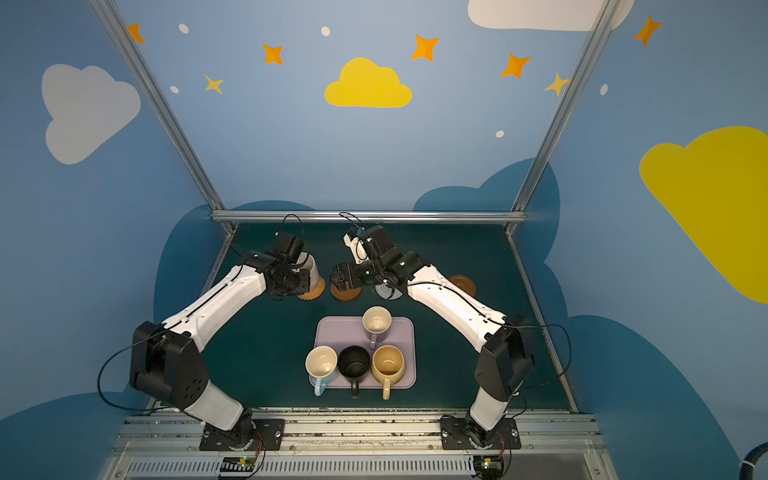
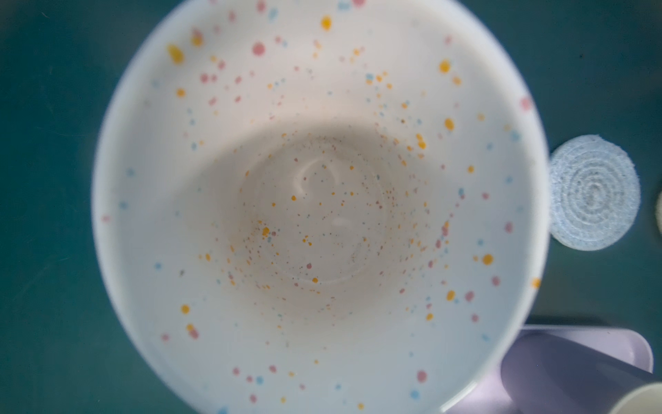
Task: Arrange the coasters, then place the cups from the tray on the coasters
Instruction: 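Lift the speckled mug with the left gripper toward the far coaster row, then lower the speckled mug onto the woven rattan coaster with the left gripper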
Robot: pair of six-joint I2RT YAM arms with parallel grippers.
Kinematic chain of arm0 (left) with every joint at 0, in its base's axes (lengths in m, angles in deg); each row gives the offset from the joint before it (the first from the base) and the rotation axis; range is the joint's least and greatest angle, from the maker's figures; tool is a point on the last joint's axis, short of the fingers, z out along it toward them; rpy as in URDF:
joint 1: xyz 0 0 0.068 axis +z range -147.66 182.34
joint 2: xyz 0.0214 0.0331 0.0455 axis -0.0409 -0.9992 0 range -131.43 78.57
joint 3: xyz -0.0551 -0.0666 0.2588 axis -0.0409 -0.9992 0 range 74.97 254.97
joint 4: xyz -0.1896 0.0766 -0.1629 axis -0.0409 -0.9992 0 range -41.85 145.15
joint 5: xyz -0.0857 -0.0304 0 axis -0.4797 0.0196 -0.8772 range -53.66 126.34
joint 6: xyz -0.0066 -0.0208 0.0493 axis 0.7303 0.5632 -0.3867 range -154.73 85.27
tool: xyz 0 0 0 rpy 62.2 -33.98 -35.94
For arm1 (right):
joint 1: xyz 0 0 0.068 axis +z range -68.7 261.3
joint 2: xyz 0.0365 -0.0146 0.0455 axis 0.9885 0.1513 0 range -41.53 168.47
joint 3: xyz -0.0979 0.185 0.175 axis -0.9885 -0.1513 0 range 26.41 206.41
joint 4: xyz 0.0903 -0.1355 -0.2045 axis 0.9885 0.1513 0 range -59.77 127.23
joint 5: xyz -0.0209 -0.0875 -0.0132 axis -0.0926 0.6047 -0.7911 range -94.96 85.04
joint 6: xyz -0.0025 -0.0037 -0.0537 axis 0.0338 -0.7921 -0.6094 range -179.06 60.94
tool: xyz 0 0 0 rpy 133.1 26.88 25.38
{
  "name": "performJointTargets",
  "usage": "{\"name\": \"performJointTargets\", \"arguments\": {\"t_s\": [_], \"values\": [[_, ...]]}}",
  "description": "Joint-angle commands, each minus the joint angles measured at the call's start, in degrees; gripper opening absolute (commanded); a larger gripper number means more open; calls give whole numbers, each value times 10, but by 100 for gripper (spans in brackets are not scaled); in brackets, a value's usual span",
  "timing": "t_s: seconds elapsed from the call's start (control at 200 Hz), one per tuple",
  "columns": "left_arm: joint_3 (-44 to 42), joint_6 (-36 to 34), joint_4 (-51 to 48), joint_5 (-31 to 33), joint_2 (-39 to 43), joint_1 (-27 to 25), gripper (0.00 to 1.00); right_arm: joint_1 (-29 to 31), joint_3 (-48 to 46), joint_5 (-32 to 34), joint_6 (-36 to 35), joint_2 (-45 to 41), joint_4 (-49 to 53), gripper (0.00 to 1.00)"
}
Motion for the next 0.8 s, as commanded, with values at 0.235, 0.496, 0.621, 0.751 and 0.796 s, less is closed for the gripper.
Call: {"name": "performJointTargets", "arguments": {"t_s": [0.235, 0.496, 0.621, 0.751, 0.796], "values": [[27, -64, 96, -11, -39, 25, 3, -2, 66, -23, -1, 53, 29, 94], [6, -70, 129, 5, -63, 25, 3, -4, 101, -55, 2, 90, 48, 93], [9, -72, 125, 22, -73, 28, 3, -4, 117, -70, 6, 105, 51, 93], [-3, -76, 131, 30, -72, 30, 3, -4, 120, -80, 12, 114, 52, 93], [-6, -75, 131, 27, -71, 30, 3, -4, 119, -78, 12, 116, 54, 93]]}}
